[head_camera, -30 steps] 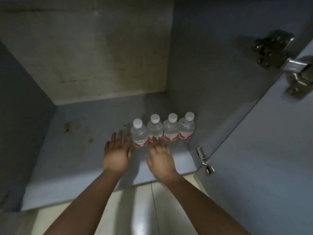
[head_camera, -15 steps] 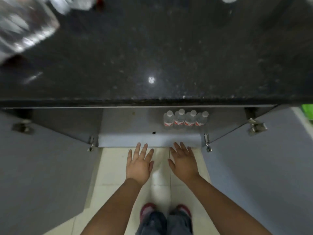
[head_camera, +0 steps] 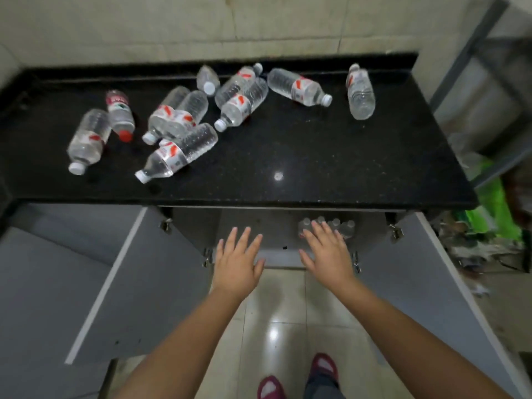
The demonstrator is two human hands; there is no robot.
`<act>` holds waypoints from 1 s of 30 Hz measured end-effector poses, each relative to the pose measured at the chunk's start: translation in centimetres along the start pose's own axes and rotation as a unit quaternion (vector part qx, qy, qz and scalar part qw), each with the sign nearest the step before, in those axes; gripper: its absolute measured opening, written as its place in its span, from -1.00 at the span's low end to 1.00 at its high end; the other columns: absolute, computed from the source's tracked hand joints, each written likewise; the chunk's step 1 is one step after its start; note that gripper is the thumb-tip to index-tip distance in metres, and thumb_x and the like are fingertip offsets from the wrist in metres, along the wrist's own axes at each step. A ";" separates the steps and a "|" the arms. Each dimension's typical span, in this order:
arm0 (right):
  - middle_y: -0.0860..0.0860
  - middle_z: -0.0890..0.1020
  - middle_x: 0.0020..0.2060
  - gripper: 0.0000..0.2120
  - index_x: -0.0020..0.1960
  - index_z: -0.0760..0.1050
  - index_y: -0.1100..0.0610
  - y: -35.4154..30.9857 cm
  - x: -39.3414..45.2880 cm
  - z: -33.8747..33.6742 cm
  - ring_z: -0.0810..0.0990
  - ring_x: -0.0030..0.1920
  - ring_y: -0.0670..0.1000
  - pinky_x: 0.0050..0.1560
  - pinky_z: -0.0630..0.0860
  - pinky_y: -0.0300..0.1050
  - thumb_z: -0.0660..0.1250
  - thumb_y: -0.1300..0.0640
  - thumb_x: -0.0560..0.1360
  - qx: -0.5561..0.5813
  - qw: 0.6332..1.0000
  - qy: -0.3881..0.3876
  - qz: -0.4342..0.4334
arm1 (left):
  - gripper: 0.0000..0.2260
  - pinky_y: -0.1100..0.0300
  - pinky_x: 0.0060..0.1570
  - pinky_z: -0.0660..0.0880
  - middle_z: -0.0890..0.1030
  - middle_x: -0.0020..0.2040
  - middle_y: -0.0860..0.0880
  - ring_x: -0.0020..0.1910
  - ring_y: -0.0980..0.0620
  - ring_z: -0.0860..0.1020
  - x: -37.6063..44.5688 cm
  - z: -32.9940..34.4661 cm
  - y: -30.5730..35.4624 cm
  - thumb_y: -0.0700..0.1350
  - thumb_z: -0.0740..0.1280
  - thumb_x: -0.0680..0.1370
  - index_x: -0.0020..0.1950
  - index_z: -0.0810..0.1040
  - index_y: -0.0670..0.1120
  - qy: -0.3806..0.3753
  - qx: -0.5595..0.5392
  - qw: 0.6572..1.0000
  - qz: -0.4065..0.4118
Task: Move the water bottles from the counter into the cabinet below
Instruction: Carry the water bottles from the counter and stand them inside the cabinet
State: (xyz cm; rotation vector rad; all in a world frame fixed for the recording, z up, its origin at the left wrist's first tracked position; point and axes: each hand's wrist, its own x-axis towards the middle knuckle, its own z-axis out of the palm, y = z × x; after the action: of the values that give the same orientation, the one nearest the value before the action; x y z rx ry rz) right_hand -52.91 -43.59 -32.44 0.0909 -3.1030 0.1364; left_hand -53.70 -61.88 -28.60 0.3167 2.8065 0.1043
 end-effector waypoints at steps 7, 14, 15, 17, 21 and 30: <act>0.30 0.66 0.08 -0.62 0.05 0.63 0.31 3.4 5.6 -7.6 0.63 0.10 0.34 0.02 0.54 0.33 0.54 0.18 0.27 0.046 0.991 0.097 0.082 | -0.53 -0.02 0.53 -0.03 0.04 0.58 0.02 0.57 -0.05 -0.06 4.4 -7.8 0.3 0.07 0.07 0.62 0.52 0.09 0.06 0.104 0.002 0.994 0.032; 0.22 0.44 0.37 -0.57 0.32 0.44 0.27 12.3 15.2 -11.0 0.35 0.42 0.22 0.39 0.31 0.16 0.33 0.10 0.51 0.062 0.978 0.124 0.158 | -0.53 -0.02 0.53 -0.03 0.03 0.58 0.02 0.57 -0.04 -0.08 15.6 -13.0 5.4 0.07 0.05 0.63 0.53 0.06 0.06 0.134 0.020 0.987 0.082; 0.17 0.39 0.42 -0.56 0.37 0.39 0.23 13.7 17.1 -11.1 0.29 0.46 0.18 0.44 0.26 0.11 0.27 0.07 0.54 0.056 0.979 0.108 0.164 | -0.53 -0.02 0.53 -0.03 0.02 0.58 0.01 0.57 -0.04 -0.09 17.8 -13.6 6.3 0.07 0.04 0.63 0.53 0.04 0.06 0.130 0.025 0.987 0.086; 0.12 0.36 0.44 -0.54 0.40 0.33 0.20 16.5 21.2 -11.1 0.25 0.48 0.14 0.46 0.23 0.05 0.21 0.02 0.57 0.053 0.981 0.073 0.173 | -0.53 -0.03 0.53 -0.03 0.01 0.58 0.00 0.57 -0.05 -0.10 22.4 -14.6 8.3 0.07 0.03 0.63 0.53 0.03 0.05 0.116 0.036 0.988 0.091; 0.11 0.46 0.34 -0.57 0.36 0.37 0.19 21.2 29.5 -10.0 0.36 0.39 0.14 0.37 0.33 0.03 0.21 0.01 0.55 0.069 0.980 0.027 0.183 | -0.53 -0.05 0.53 -0.04 0.01 0.58 -0.02 0.57 -0.07 -0.09 31.4 -15.5 11.7 0.06 0.05 0.63 0.53 0.04 0.03 0.088 0.052 0.990 0.093; 0.13 0.07 0.51 -0.42 0.46 0.18 0.14 24.2 39.7 -6.4 0.23 0.42 0.20 0.37 0.33 0.01 0.30 0.04 0.51 0.200 0.955 -0.047 0.214 | -0.56 -0.02 0.53 -0.05 0.14 0.55 -0.05 0.55 -0.06 0.01 44.2 -14.2 16.4 -0.13 0.08 0.62 0.51 0.12 -0.03 0.043 0.110 0.980 0.159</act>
State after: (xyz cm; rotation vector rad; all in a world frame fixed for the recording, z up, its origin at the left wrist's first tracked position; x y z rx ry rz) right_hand -93.82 -21.18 -26.73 -0.5834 -3.0800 0.7904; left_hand -95.71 -36.36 -26.67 0.8318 2.8308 -0.1251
